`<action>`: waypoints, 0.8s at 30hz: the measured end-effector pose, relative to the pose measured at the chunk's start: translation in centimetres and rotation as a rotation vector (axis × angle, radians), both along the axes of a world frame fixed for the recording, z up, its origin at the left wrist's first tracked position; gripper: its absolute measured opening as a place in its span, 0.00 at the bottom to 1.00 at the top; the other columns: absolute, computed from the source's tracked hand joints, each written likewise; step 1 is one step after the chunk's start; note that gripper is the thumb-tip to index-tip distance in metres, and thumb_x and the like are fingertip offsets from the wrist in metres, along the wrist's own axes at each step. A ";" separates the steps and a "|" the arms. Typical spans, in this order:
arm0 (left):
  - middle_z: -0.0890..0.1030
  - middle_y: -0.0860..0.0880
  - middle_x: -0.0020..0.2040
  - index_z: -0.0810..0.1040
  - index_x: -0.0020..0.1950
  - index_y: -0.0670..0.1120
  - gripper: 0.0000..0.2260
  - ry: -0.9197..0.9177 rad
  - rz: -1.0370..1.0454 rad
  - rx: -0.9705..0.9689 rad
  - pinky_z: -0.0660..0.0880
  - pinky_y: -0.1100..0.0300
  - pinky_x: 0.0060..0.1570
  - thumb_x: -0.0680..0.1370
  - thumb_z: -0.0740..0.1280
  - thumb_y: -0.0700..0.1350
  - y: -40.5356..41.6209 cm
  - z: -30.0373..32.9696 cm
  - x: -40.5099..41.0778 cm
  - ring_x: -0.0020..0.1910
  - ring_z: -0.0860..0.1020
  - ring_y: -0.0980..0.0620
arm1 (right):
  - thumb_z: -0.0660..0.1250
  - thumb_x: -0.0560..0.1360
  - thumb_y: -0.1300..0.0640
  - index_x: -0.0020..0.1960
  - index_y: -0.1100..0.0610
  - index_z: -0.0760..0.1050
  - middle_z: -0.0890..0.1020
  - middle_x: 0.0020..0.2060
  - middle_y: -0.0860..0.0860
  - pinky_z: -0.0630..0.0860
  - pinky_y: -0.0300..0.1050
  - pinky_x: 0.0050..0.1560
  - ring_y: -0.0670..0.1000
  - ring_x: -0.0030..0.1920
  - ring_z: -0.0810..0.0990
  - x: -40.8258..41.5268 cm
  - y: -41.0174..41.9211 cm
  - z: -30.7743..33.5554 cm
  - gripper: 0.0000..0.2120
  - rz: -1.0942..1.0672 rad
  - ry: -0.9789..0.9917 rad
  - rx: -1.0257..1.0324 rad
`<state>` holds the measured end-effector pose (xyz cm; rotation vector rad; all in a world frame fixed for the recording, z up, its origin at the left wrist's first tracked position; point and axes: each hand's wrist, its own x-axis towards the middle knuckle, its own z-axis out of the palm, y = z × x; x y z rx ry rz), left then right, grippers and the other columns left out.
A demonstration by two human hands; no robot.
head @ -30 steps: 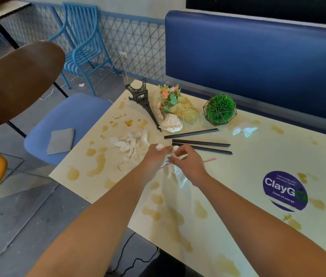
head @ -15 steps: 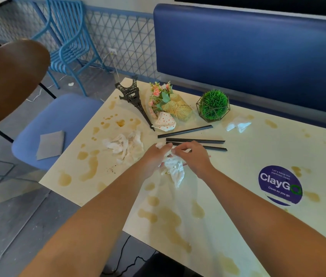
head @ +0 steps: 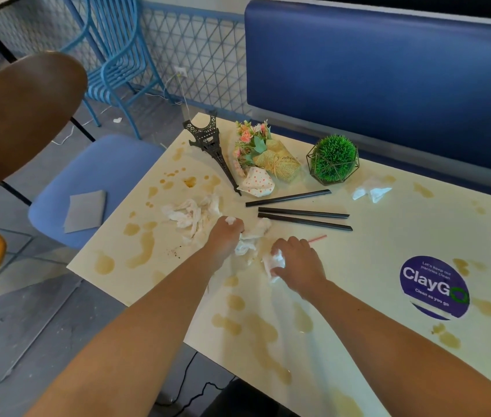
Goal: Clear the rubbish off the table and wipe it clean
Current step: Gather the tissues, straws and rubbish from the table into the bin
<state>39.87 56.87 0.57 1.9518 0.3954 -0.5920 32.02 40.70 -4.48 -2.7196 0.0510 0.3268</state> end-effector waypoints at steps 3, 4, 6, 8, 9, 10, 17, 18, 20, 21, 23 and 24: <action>0.74 0.48 0.42 0.73 0.53 0.45 0.06 -0.033 -0.014 0.058 0.69 0.60 0.35 0.79 0.62 0.46 0.3 -0.4 -0.1 0.37 0.72 0.52 | 0.72 0.74 0.51 0.55 0.51 0.73 0.71 0.54 0.50 0.72 0.45 0.56 0.53 0.56 0.71 -0.1 0.1 -0.1 0.13 -0.046 0.009 0.078; 0.74 0.49 0.43 0.73 0.55 0.45 0.08 -0.050 -0.045 0.084 0.68 0.61 0.34 0.79 0.64 0.48 0.4 -0.4 -0.3 0.38 0.72 0.53 | 0.73 0.73 0.52 0.56 0.52 0.72 0.70 0.54 0.50 0.72 0.45 0.56 0.53 0.55 0.71 -0.2 0.2 -0.1 0.16 -0.076 0.006 0.096; 0.74 0.50 0.45 0.71 0.58 0.46 0.15 -0.071 -0.122 0.154 0.67 0.63 0.33 0.77 0.68 0.52 0.5 -0.8 -0.7 0.38 0.72 0.56 | 0.75 0.71 0.54 0.61 0.52 0.68 0.69 0.56 0.51 0.73 0.47 0.56 0.53 0.55 0.72 -0.3 0.4 -0.1 0.24 -0.140 0.007 0.147; 0.73 0.52 0.48 0.69 0.62 0.48 0.22 -0.082 -0.224 0.221 0.67 0.65 0.33 0.74 0.73 0.54 0.5 -1.2 -1.3 0.38 0.72 0.60 | 0.75 0.71 0.56 0.67 0.50 0.65 0.70 0.57 0.50 0.74 0.49 0.56 0.53 0.56 0.72 -0.4 0.5 -0.2 0.29 -0.175 0.034 0.222; 0.72 0.52 0.51 0.69 0.64 0.49 0.25 -0.084 -0.277 0.252 0.68 0.65 0.34 0.72 0.74 0.54 0.5 -1.5 -1.5 0.39 0.72 0.60 | 0.74 0.72 0.57 0.68 0.48 0.65 0.71 0.57 0.50 0.74 0.49 0.56 0.53 0.57 0.73 -0.4 0.6 -0.3 0.29 -0.178 0.051 0.248; 0.72 0.52 0.53 0.68 0.65 0.50 0.27 -0.089 -0.333 0.289 0.70 0.64 0.38 0.71 0.75 0.54 0.5 -1.8 -1.7 0.41 0.74 0.58 | 0.73 0.73 0.59 0.68 0.48 0.66 0.72 0.56 0.50 0.75 0.49 0.56 0.53 0.57 0.73 -0.4 0.6 -0.4 0.27 -0.181 0.058 0.268; 0.76 0.47 0.57 0.69 0.65 0.47 0.23 -0.140 -0.500 0.568 0.71 0.57 0.46 0.74 0.71 0.52 -0.1 -3.1 -2.0 0.56 0.73 0.48 | 0.67 0.74 0.64 0.53 0.52 0.71 0.71 0.51 0.49 0.74 0.47 0.48 0.53 0.51 0.73 -0.4 -0.6 -0.5 0.12 -0.282 -0.015 0.336; 0.76 0.47 0.58 0.69 0.65 0.46 0.22 -0.139 -0.520 0.600 0.71 0.56 0.45 0.75 0.69 0.51 -0.2 -3.2 -1.9 0.56 0.74 0.47 | 0.67 0.74 0.64 0.53 0.53 0.71 0.70 0.51 0.49 0.74 0.47 0.47 0.53 0.52 0.72 -0.3 -1.0 -0.5 0.11 -0.292 -0.017 0.320; 0.76 0.46 0.59 0.70 0.64 0.44 0.18 -0.142 -0.573 0.639 0.70 0.56 0.45 0.77 0.65 0.50 -0.1 -3.5 -1.8 0.56 0.75 0.46 | 0.68 0.74 0.63 0.52 0.54 0.71 0.70 0.52 0.49 0.71 0.44 0.47 0.52 0.53 0.72 -0.3 -1.6 -0.5 0.10 -0.291 -0.026 0.286; 0.77 0.45 0.58 0.71 0.64 0.43 0.17 -0.147 -0.591 0.636 0.70 0.56 0.45 0.78 0.63 0.50 -0.2 -3.7 -1.7 0.56 0.75 0.46 | 0.68 0.74 0.63 0.52 0.55 0.72 0.70 0.52 0.48 0.70 0.43 0.47 0.52 0.53 0.72 -0.3 -2.0 -0.5 0.09 -0.292 -0.028 0.277; 0.76 0.44 0.57 0.71 0.62 0.42 0.17 -0.152 -0.582 0.591 0.71 0.55 0.46 0.78 0.62 0.51 -0.4 -3.6 -1.6 0.54 0.75 0.45 | 0.68 0.73 0.63 0.52 0.56 0.73 0.71 0.49 0.46 0.72 0.45 0.50 0.52 0.54 0.71 -0.2 -2.4 -0.4 0.09 -0.320 -0.040 0.310; 0.74 0.44 0.57 0.71 0.62 0.43 0.17 -0.151 -0.563 0.565 0.71 0.54 0.46 0.78 0.62 0.52 -0.6 -3.4 -1.5 0.53 0.75 0.45 | 0.67 0.72 0.64 0.52 0.56 0.73 0.71 0.48 0.46 0.73 0.46 0.52 0.53 0.55 0.71 -0.1 -2.5 -0.3 0.10 -0.345 -0.052 0.339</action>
